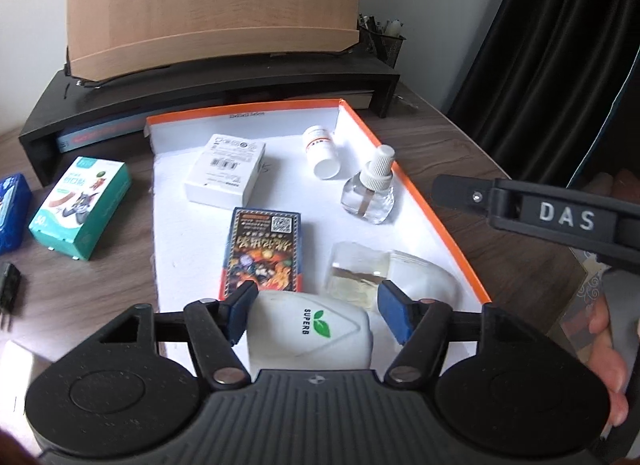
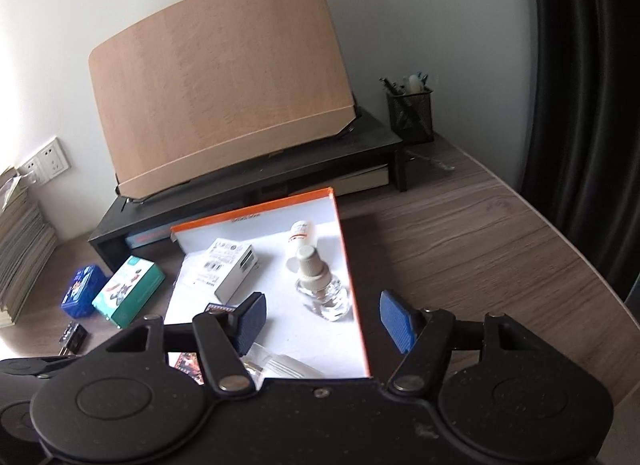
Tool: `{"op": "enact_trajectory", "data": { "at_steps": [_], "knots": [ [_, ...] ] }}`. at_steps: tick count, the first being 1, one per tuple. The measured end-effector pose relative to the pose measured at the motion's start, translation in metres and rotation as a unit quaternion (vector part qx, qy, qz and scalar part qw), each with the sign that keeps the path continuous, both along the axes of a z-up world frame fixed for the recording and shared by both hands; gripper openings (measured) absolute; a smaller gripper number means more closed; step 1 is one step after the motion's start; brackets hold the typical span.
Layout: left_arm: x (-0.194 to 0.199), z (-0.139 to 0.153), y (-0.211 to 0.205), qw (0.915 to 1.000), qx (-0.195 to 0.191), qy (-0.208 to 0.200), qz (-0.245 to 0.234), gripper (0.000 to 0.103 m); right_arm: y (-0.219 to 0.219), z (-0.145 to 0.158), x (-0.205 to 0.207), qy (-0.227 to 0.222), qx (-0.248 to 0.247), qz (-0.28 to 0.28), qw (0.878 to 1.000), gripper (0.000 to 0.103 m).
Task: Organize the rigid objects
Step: 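Lower and open the right gripper to drop the diffuser while the left releases the SUPERB device, then move both grippers back toward the black charger and teal bandage box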
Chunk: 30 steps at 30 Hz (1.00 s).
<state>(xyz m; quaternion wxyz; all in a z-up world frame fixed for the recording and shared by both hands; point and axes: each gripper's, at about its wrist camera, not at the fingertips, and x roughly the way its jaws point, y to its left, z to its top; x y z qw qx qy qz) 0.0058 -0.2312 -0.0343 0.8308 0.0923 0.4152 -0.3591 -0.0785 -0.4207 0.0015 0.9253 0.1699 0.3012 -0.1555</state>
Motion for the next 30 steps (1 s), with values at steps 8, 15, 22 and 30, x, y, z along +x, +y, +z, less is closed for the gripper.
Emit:
{"op": "enact_trajectory", "data": {
  "at_steps": [8,15,22,30],
  "knots": [
    [0.013,0.014,0.010,0.9990,-0.013,-0.005,0.043,0.089,0.004,0.007,-0.004,-0.014,-0.018,-0.002,1.000,0.079],
    [0.026,0.025,0.032,0.9949,0.000,-0.013,0.100,0.096,0.021,0.010,0.004,-0.013,-0.027,0.021,0.999,0.082],
    [0.041,0.024,0.060,0.9893,0.011,-0.011,0.145,0.097,0.051,0.009,0.019,-0.007,-0.033,0.065,0.997,0.083],
    [0.049,0.025,0.091,0.9835,0.016,-0.012,0.180,0.098,0.082,0.008,0.039,-0.002,-0.036,0.101,0.994,0.084]
  ]
}}
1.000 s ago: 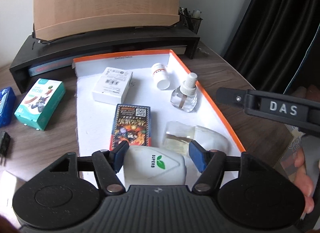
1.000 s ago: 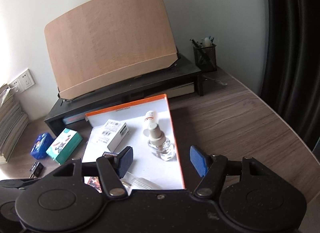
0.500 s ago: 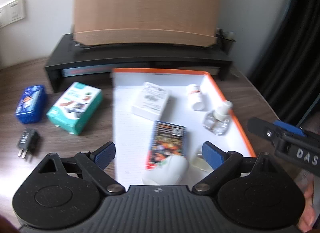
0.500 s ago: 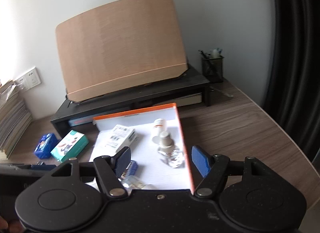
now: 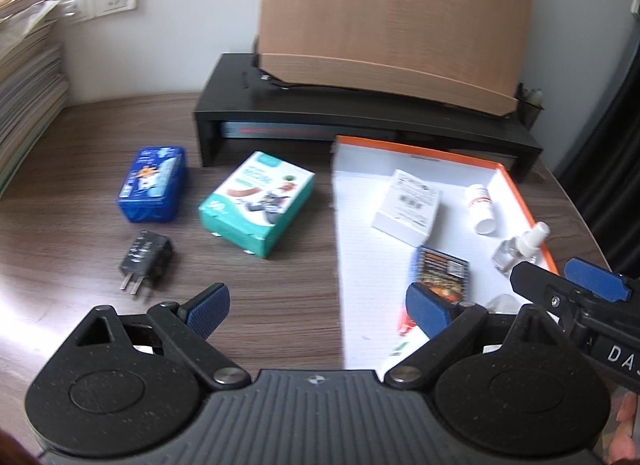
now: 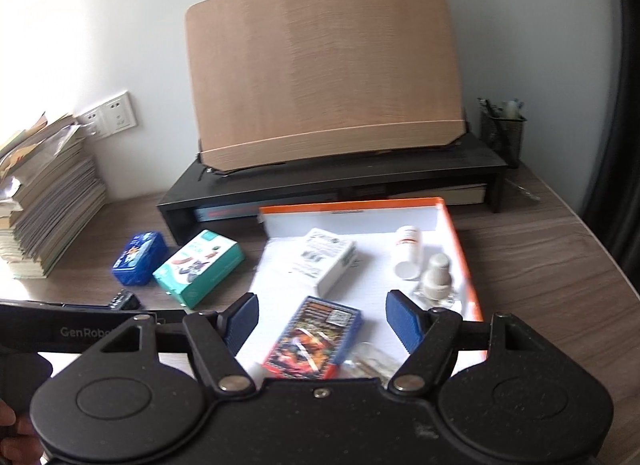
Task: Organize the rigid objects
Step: 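Move both grippers back toward the black charger and teal bandage box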
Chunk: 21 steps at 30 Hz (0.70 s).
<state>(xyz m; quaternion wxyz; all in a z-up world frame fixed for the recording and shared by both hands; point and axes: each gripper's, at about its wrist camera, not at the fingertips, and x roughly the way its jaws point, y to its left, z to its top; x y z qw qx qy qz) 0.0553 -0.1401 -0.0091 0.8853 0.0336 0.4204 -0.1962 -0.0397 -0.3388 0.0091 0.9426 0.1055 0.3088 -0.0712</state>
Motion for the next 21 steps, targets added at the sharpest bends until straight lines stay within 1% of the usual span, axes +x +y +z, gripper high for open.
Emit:
{"op": "enact_trajectory", "data": {
  "at_steps": [12,21],
  "knots": [
    [0.012,-0.001,0.042,0.9994,0.002,0.000,0.034,0.098,0.041,-0.003,0.022,0.008,-0.003,0.038,0.999,0.085],
    [0.022,-0.012,0.077,0.9981,0.010,0.012,0.059,0.099,0.067,-0.012,0.037,0.023,0.002,0.061,0.998,0.085]
  ]
}}
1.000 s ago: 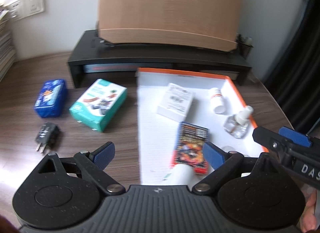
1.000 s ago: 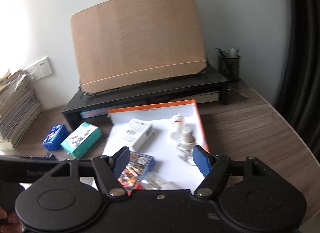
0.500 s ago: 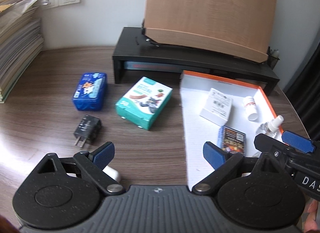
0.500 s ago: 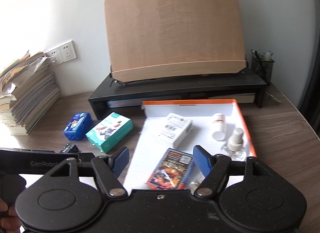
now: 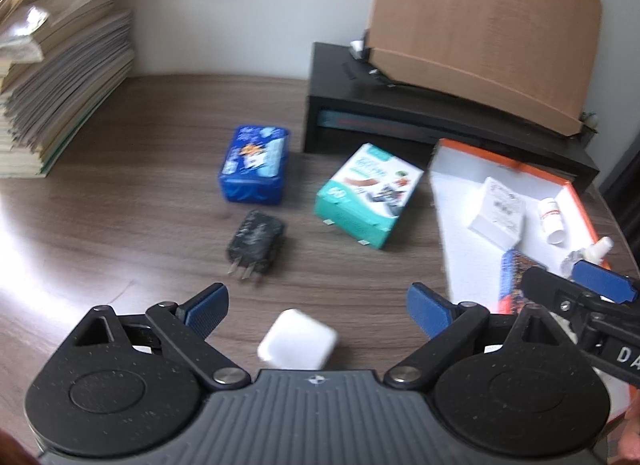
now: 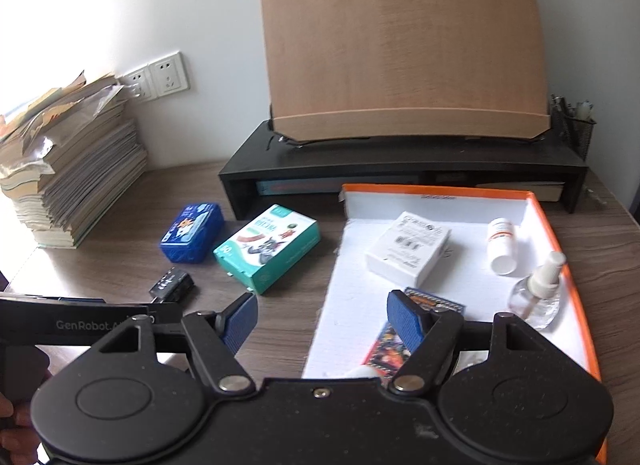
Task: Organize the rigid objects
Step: 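Move both grippers back toward the black charger and teal bandage box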
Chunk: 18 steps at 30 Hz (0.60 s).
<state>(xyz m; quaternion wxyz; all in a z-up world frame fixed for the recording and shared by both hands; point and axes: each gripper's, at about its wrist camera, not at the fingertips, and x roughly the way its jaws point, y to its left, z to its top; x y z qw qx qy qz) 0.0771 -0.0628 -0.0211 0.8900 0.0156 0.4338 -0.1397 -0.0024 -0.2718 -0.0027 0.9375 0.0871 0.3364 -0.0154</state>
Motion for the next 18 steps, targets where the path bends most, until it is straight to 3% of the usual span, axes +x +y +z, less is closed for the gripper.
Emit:
{"op": "enact_trajectory", "data": {
  "at_steps": [12,18],
  "knots": [
    [0.016,-0.015,0.052,0.9986,0.015,0.017,0.048,0.099,0.032,-0.019,0.014,0.024,0.008,0.030,0.999,0.085],
    [0.027,-0.021,0.059,0.9989,0.016,0.015,0.041,0.098,0.045,-0.026,0.017,0.037,0.006,0.035,0.999,0.085]
  ]
}}
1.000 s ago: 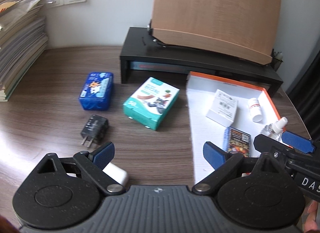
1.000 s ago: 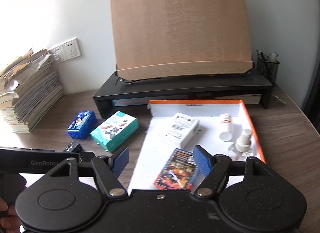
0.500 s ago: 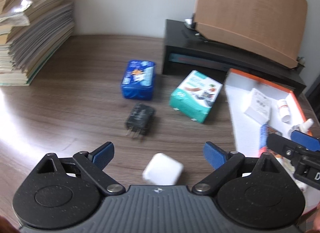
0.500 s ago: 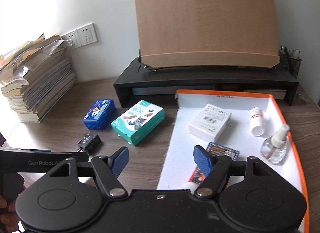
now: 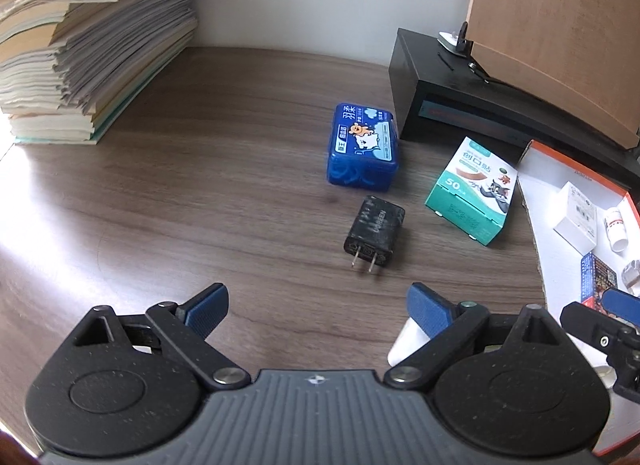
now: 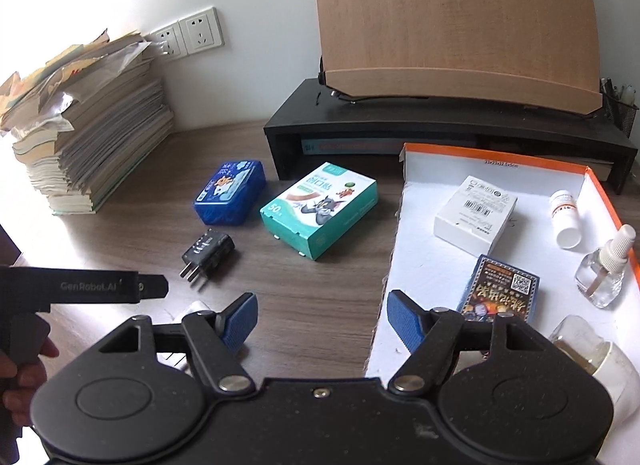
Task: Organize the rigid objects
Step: 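Move both grippers back toward the black charger and teal bandage box, then grasp the black UGREEN charger with the left gripper while the right grasps the teal bandage box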
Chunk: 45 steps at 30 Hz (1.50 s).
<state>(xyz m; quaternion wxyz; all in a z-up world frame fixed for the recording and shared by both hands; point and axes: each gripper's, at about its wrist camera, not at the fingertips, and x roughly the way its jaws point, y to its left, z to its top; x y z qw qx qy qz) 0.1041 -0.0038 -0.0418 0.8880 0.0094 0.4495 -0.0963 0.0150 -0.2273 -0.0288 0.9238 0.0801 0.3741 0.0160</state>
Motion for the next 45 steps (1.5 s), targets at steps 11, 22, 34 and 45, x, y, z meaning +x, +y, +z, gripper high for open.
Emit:
{"op": "enact_trajectory", "data": {
  "at_steps": [11,22,34,45],
  "knots": [
    [0.040,-0.019,-0.023,0.9977,0.008,-0.022,-0.065,0.084,0.002,-0.001,0.013,0.004,-0.007,-0.027,1.000,0.085],
    [0.054,-0.034,-0.037,0.9899,0.023,-0.053,-0.130,0.036,0.002,-0.002,0.061,0.017,0.017,-0.079,0.997,0.087],
    [0.055,-0.027,-0.009,0.9934,-0.009,-0.048,-0.104,0.036,0.017,-0.027,0.161,0.091,0.069,-0.204,0.972,0.090],
    [0.050,-0.011,-0.001,0.9941,-0.016,-0.061,-0.088,0.036,0.025,-0.025,0.157,0.080,0.025,-0.176,0.981,0.084]
  ]
}}
